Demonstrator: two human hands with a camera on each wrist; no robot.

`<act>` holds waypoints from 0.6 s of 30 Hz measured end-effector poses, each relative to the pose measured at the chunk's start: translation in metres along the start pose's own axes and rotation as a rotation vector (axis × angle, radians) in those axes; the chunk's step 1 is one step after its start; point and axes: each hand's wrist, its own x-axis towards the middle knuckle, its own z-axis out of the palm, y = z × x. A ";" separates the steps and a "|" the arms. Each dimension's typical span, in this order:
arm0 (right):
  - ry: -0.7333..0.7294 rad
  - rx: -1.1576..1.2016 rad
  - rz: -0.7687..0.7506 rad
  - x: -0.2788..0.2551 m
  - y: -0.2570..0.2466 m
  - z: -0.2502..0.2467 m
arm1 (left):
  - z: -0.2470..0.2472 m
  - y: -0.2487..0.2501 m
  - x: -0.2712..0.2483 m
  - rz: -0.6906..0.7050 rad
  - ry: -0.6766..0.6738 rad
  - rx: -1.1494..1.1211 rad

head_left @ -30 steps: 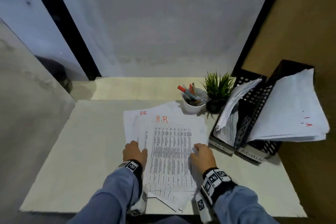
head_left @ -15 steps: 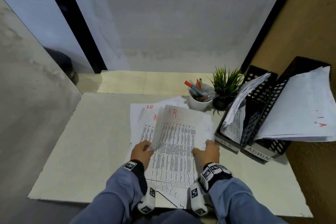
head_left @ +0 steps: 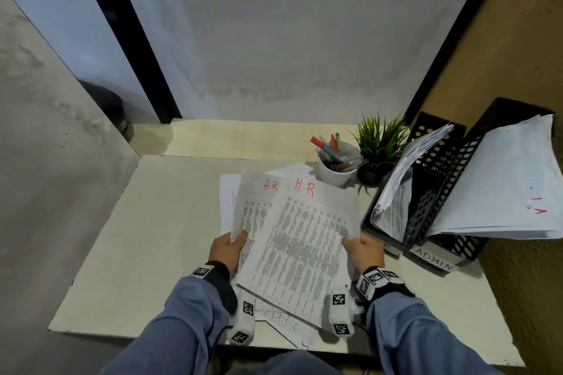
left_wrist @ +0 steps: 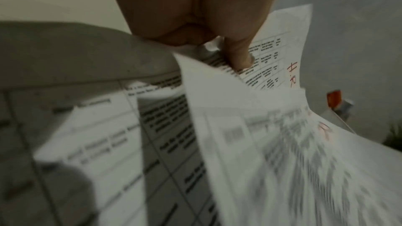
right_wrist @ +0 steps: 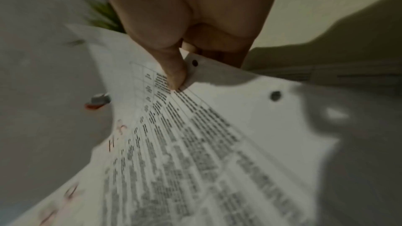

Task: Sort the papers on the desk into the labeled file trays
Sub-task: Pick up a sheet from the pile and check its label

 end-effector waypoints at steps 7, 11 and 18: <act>0.045 0.024 0.094 -0.005 -0.012 -0.017 | -0.005 0.016 -0.008 -0.072 -0.047 -0.132; -0.078 -0.005 0.098 -0.006 -0.015 -0.002 | 0.000 0.017 -0.009 -0.120 -0.157 -0.054; -0.110 0.072 0.060 -0.018 -0.018 0.008 | 0.009 0.015 -0.016 -0.047 -0.261 -0.007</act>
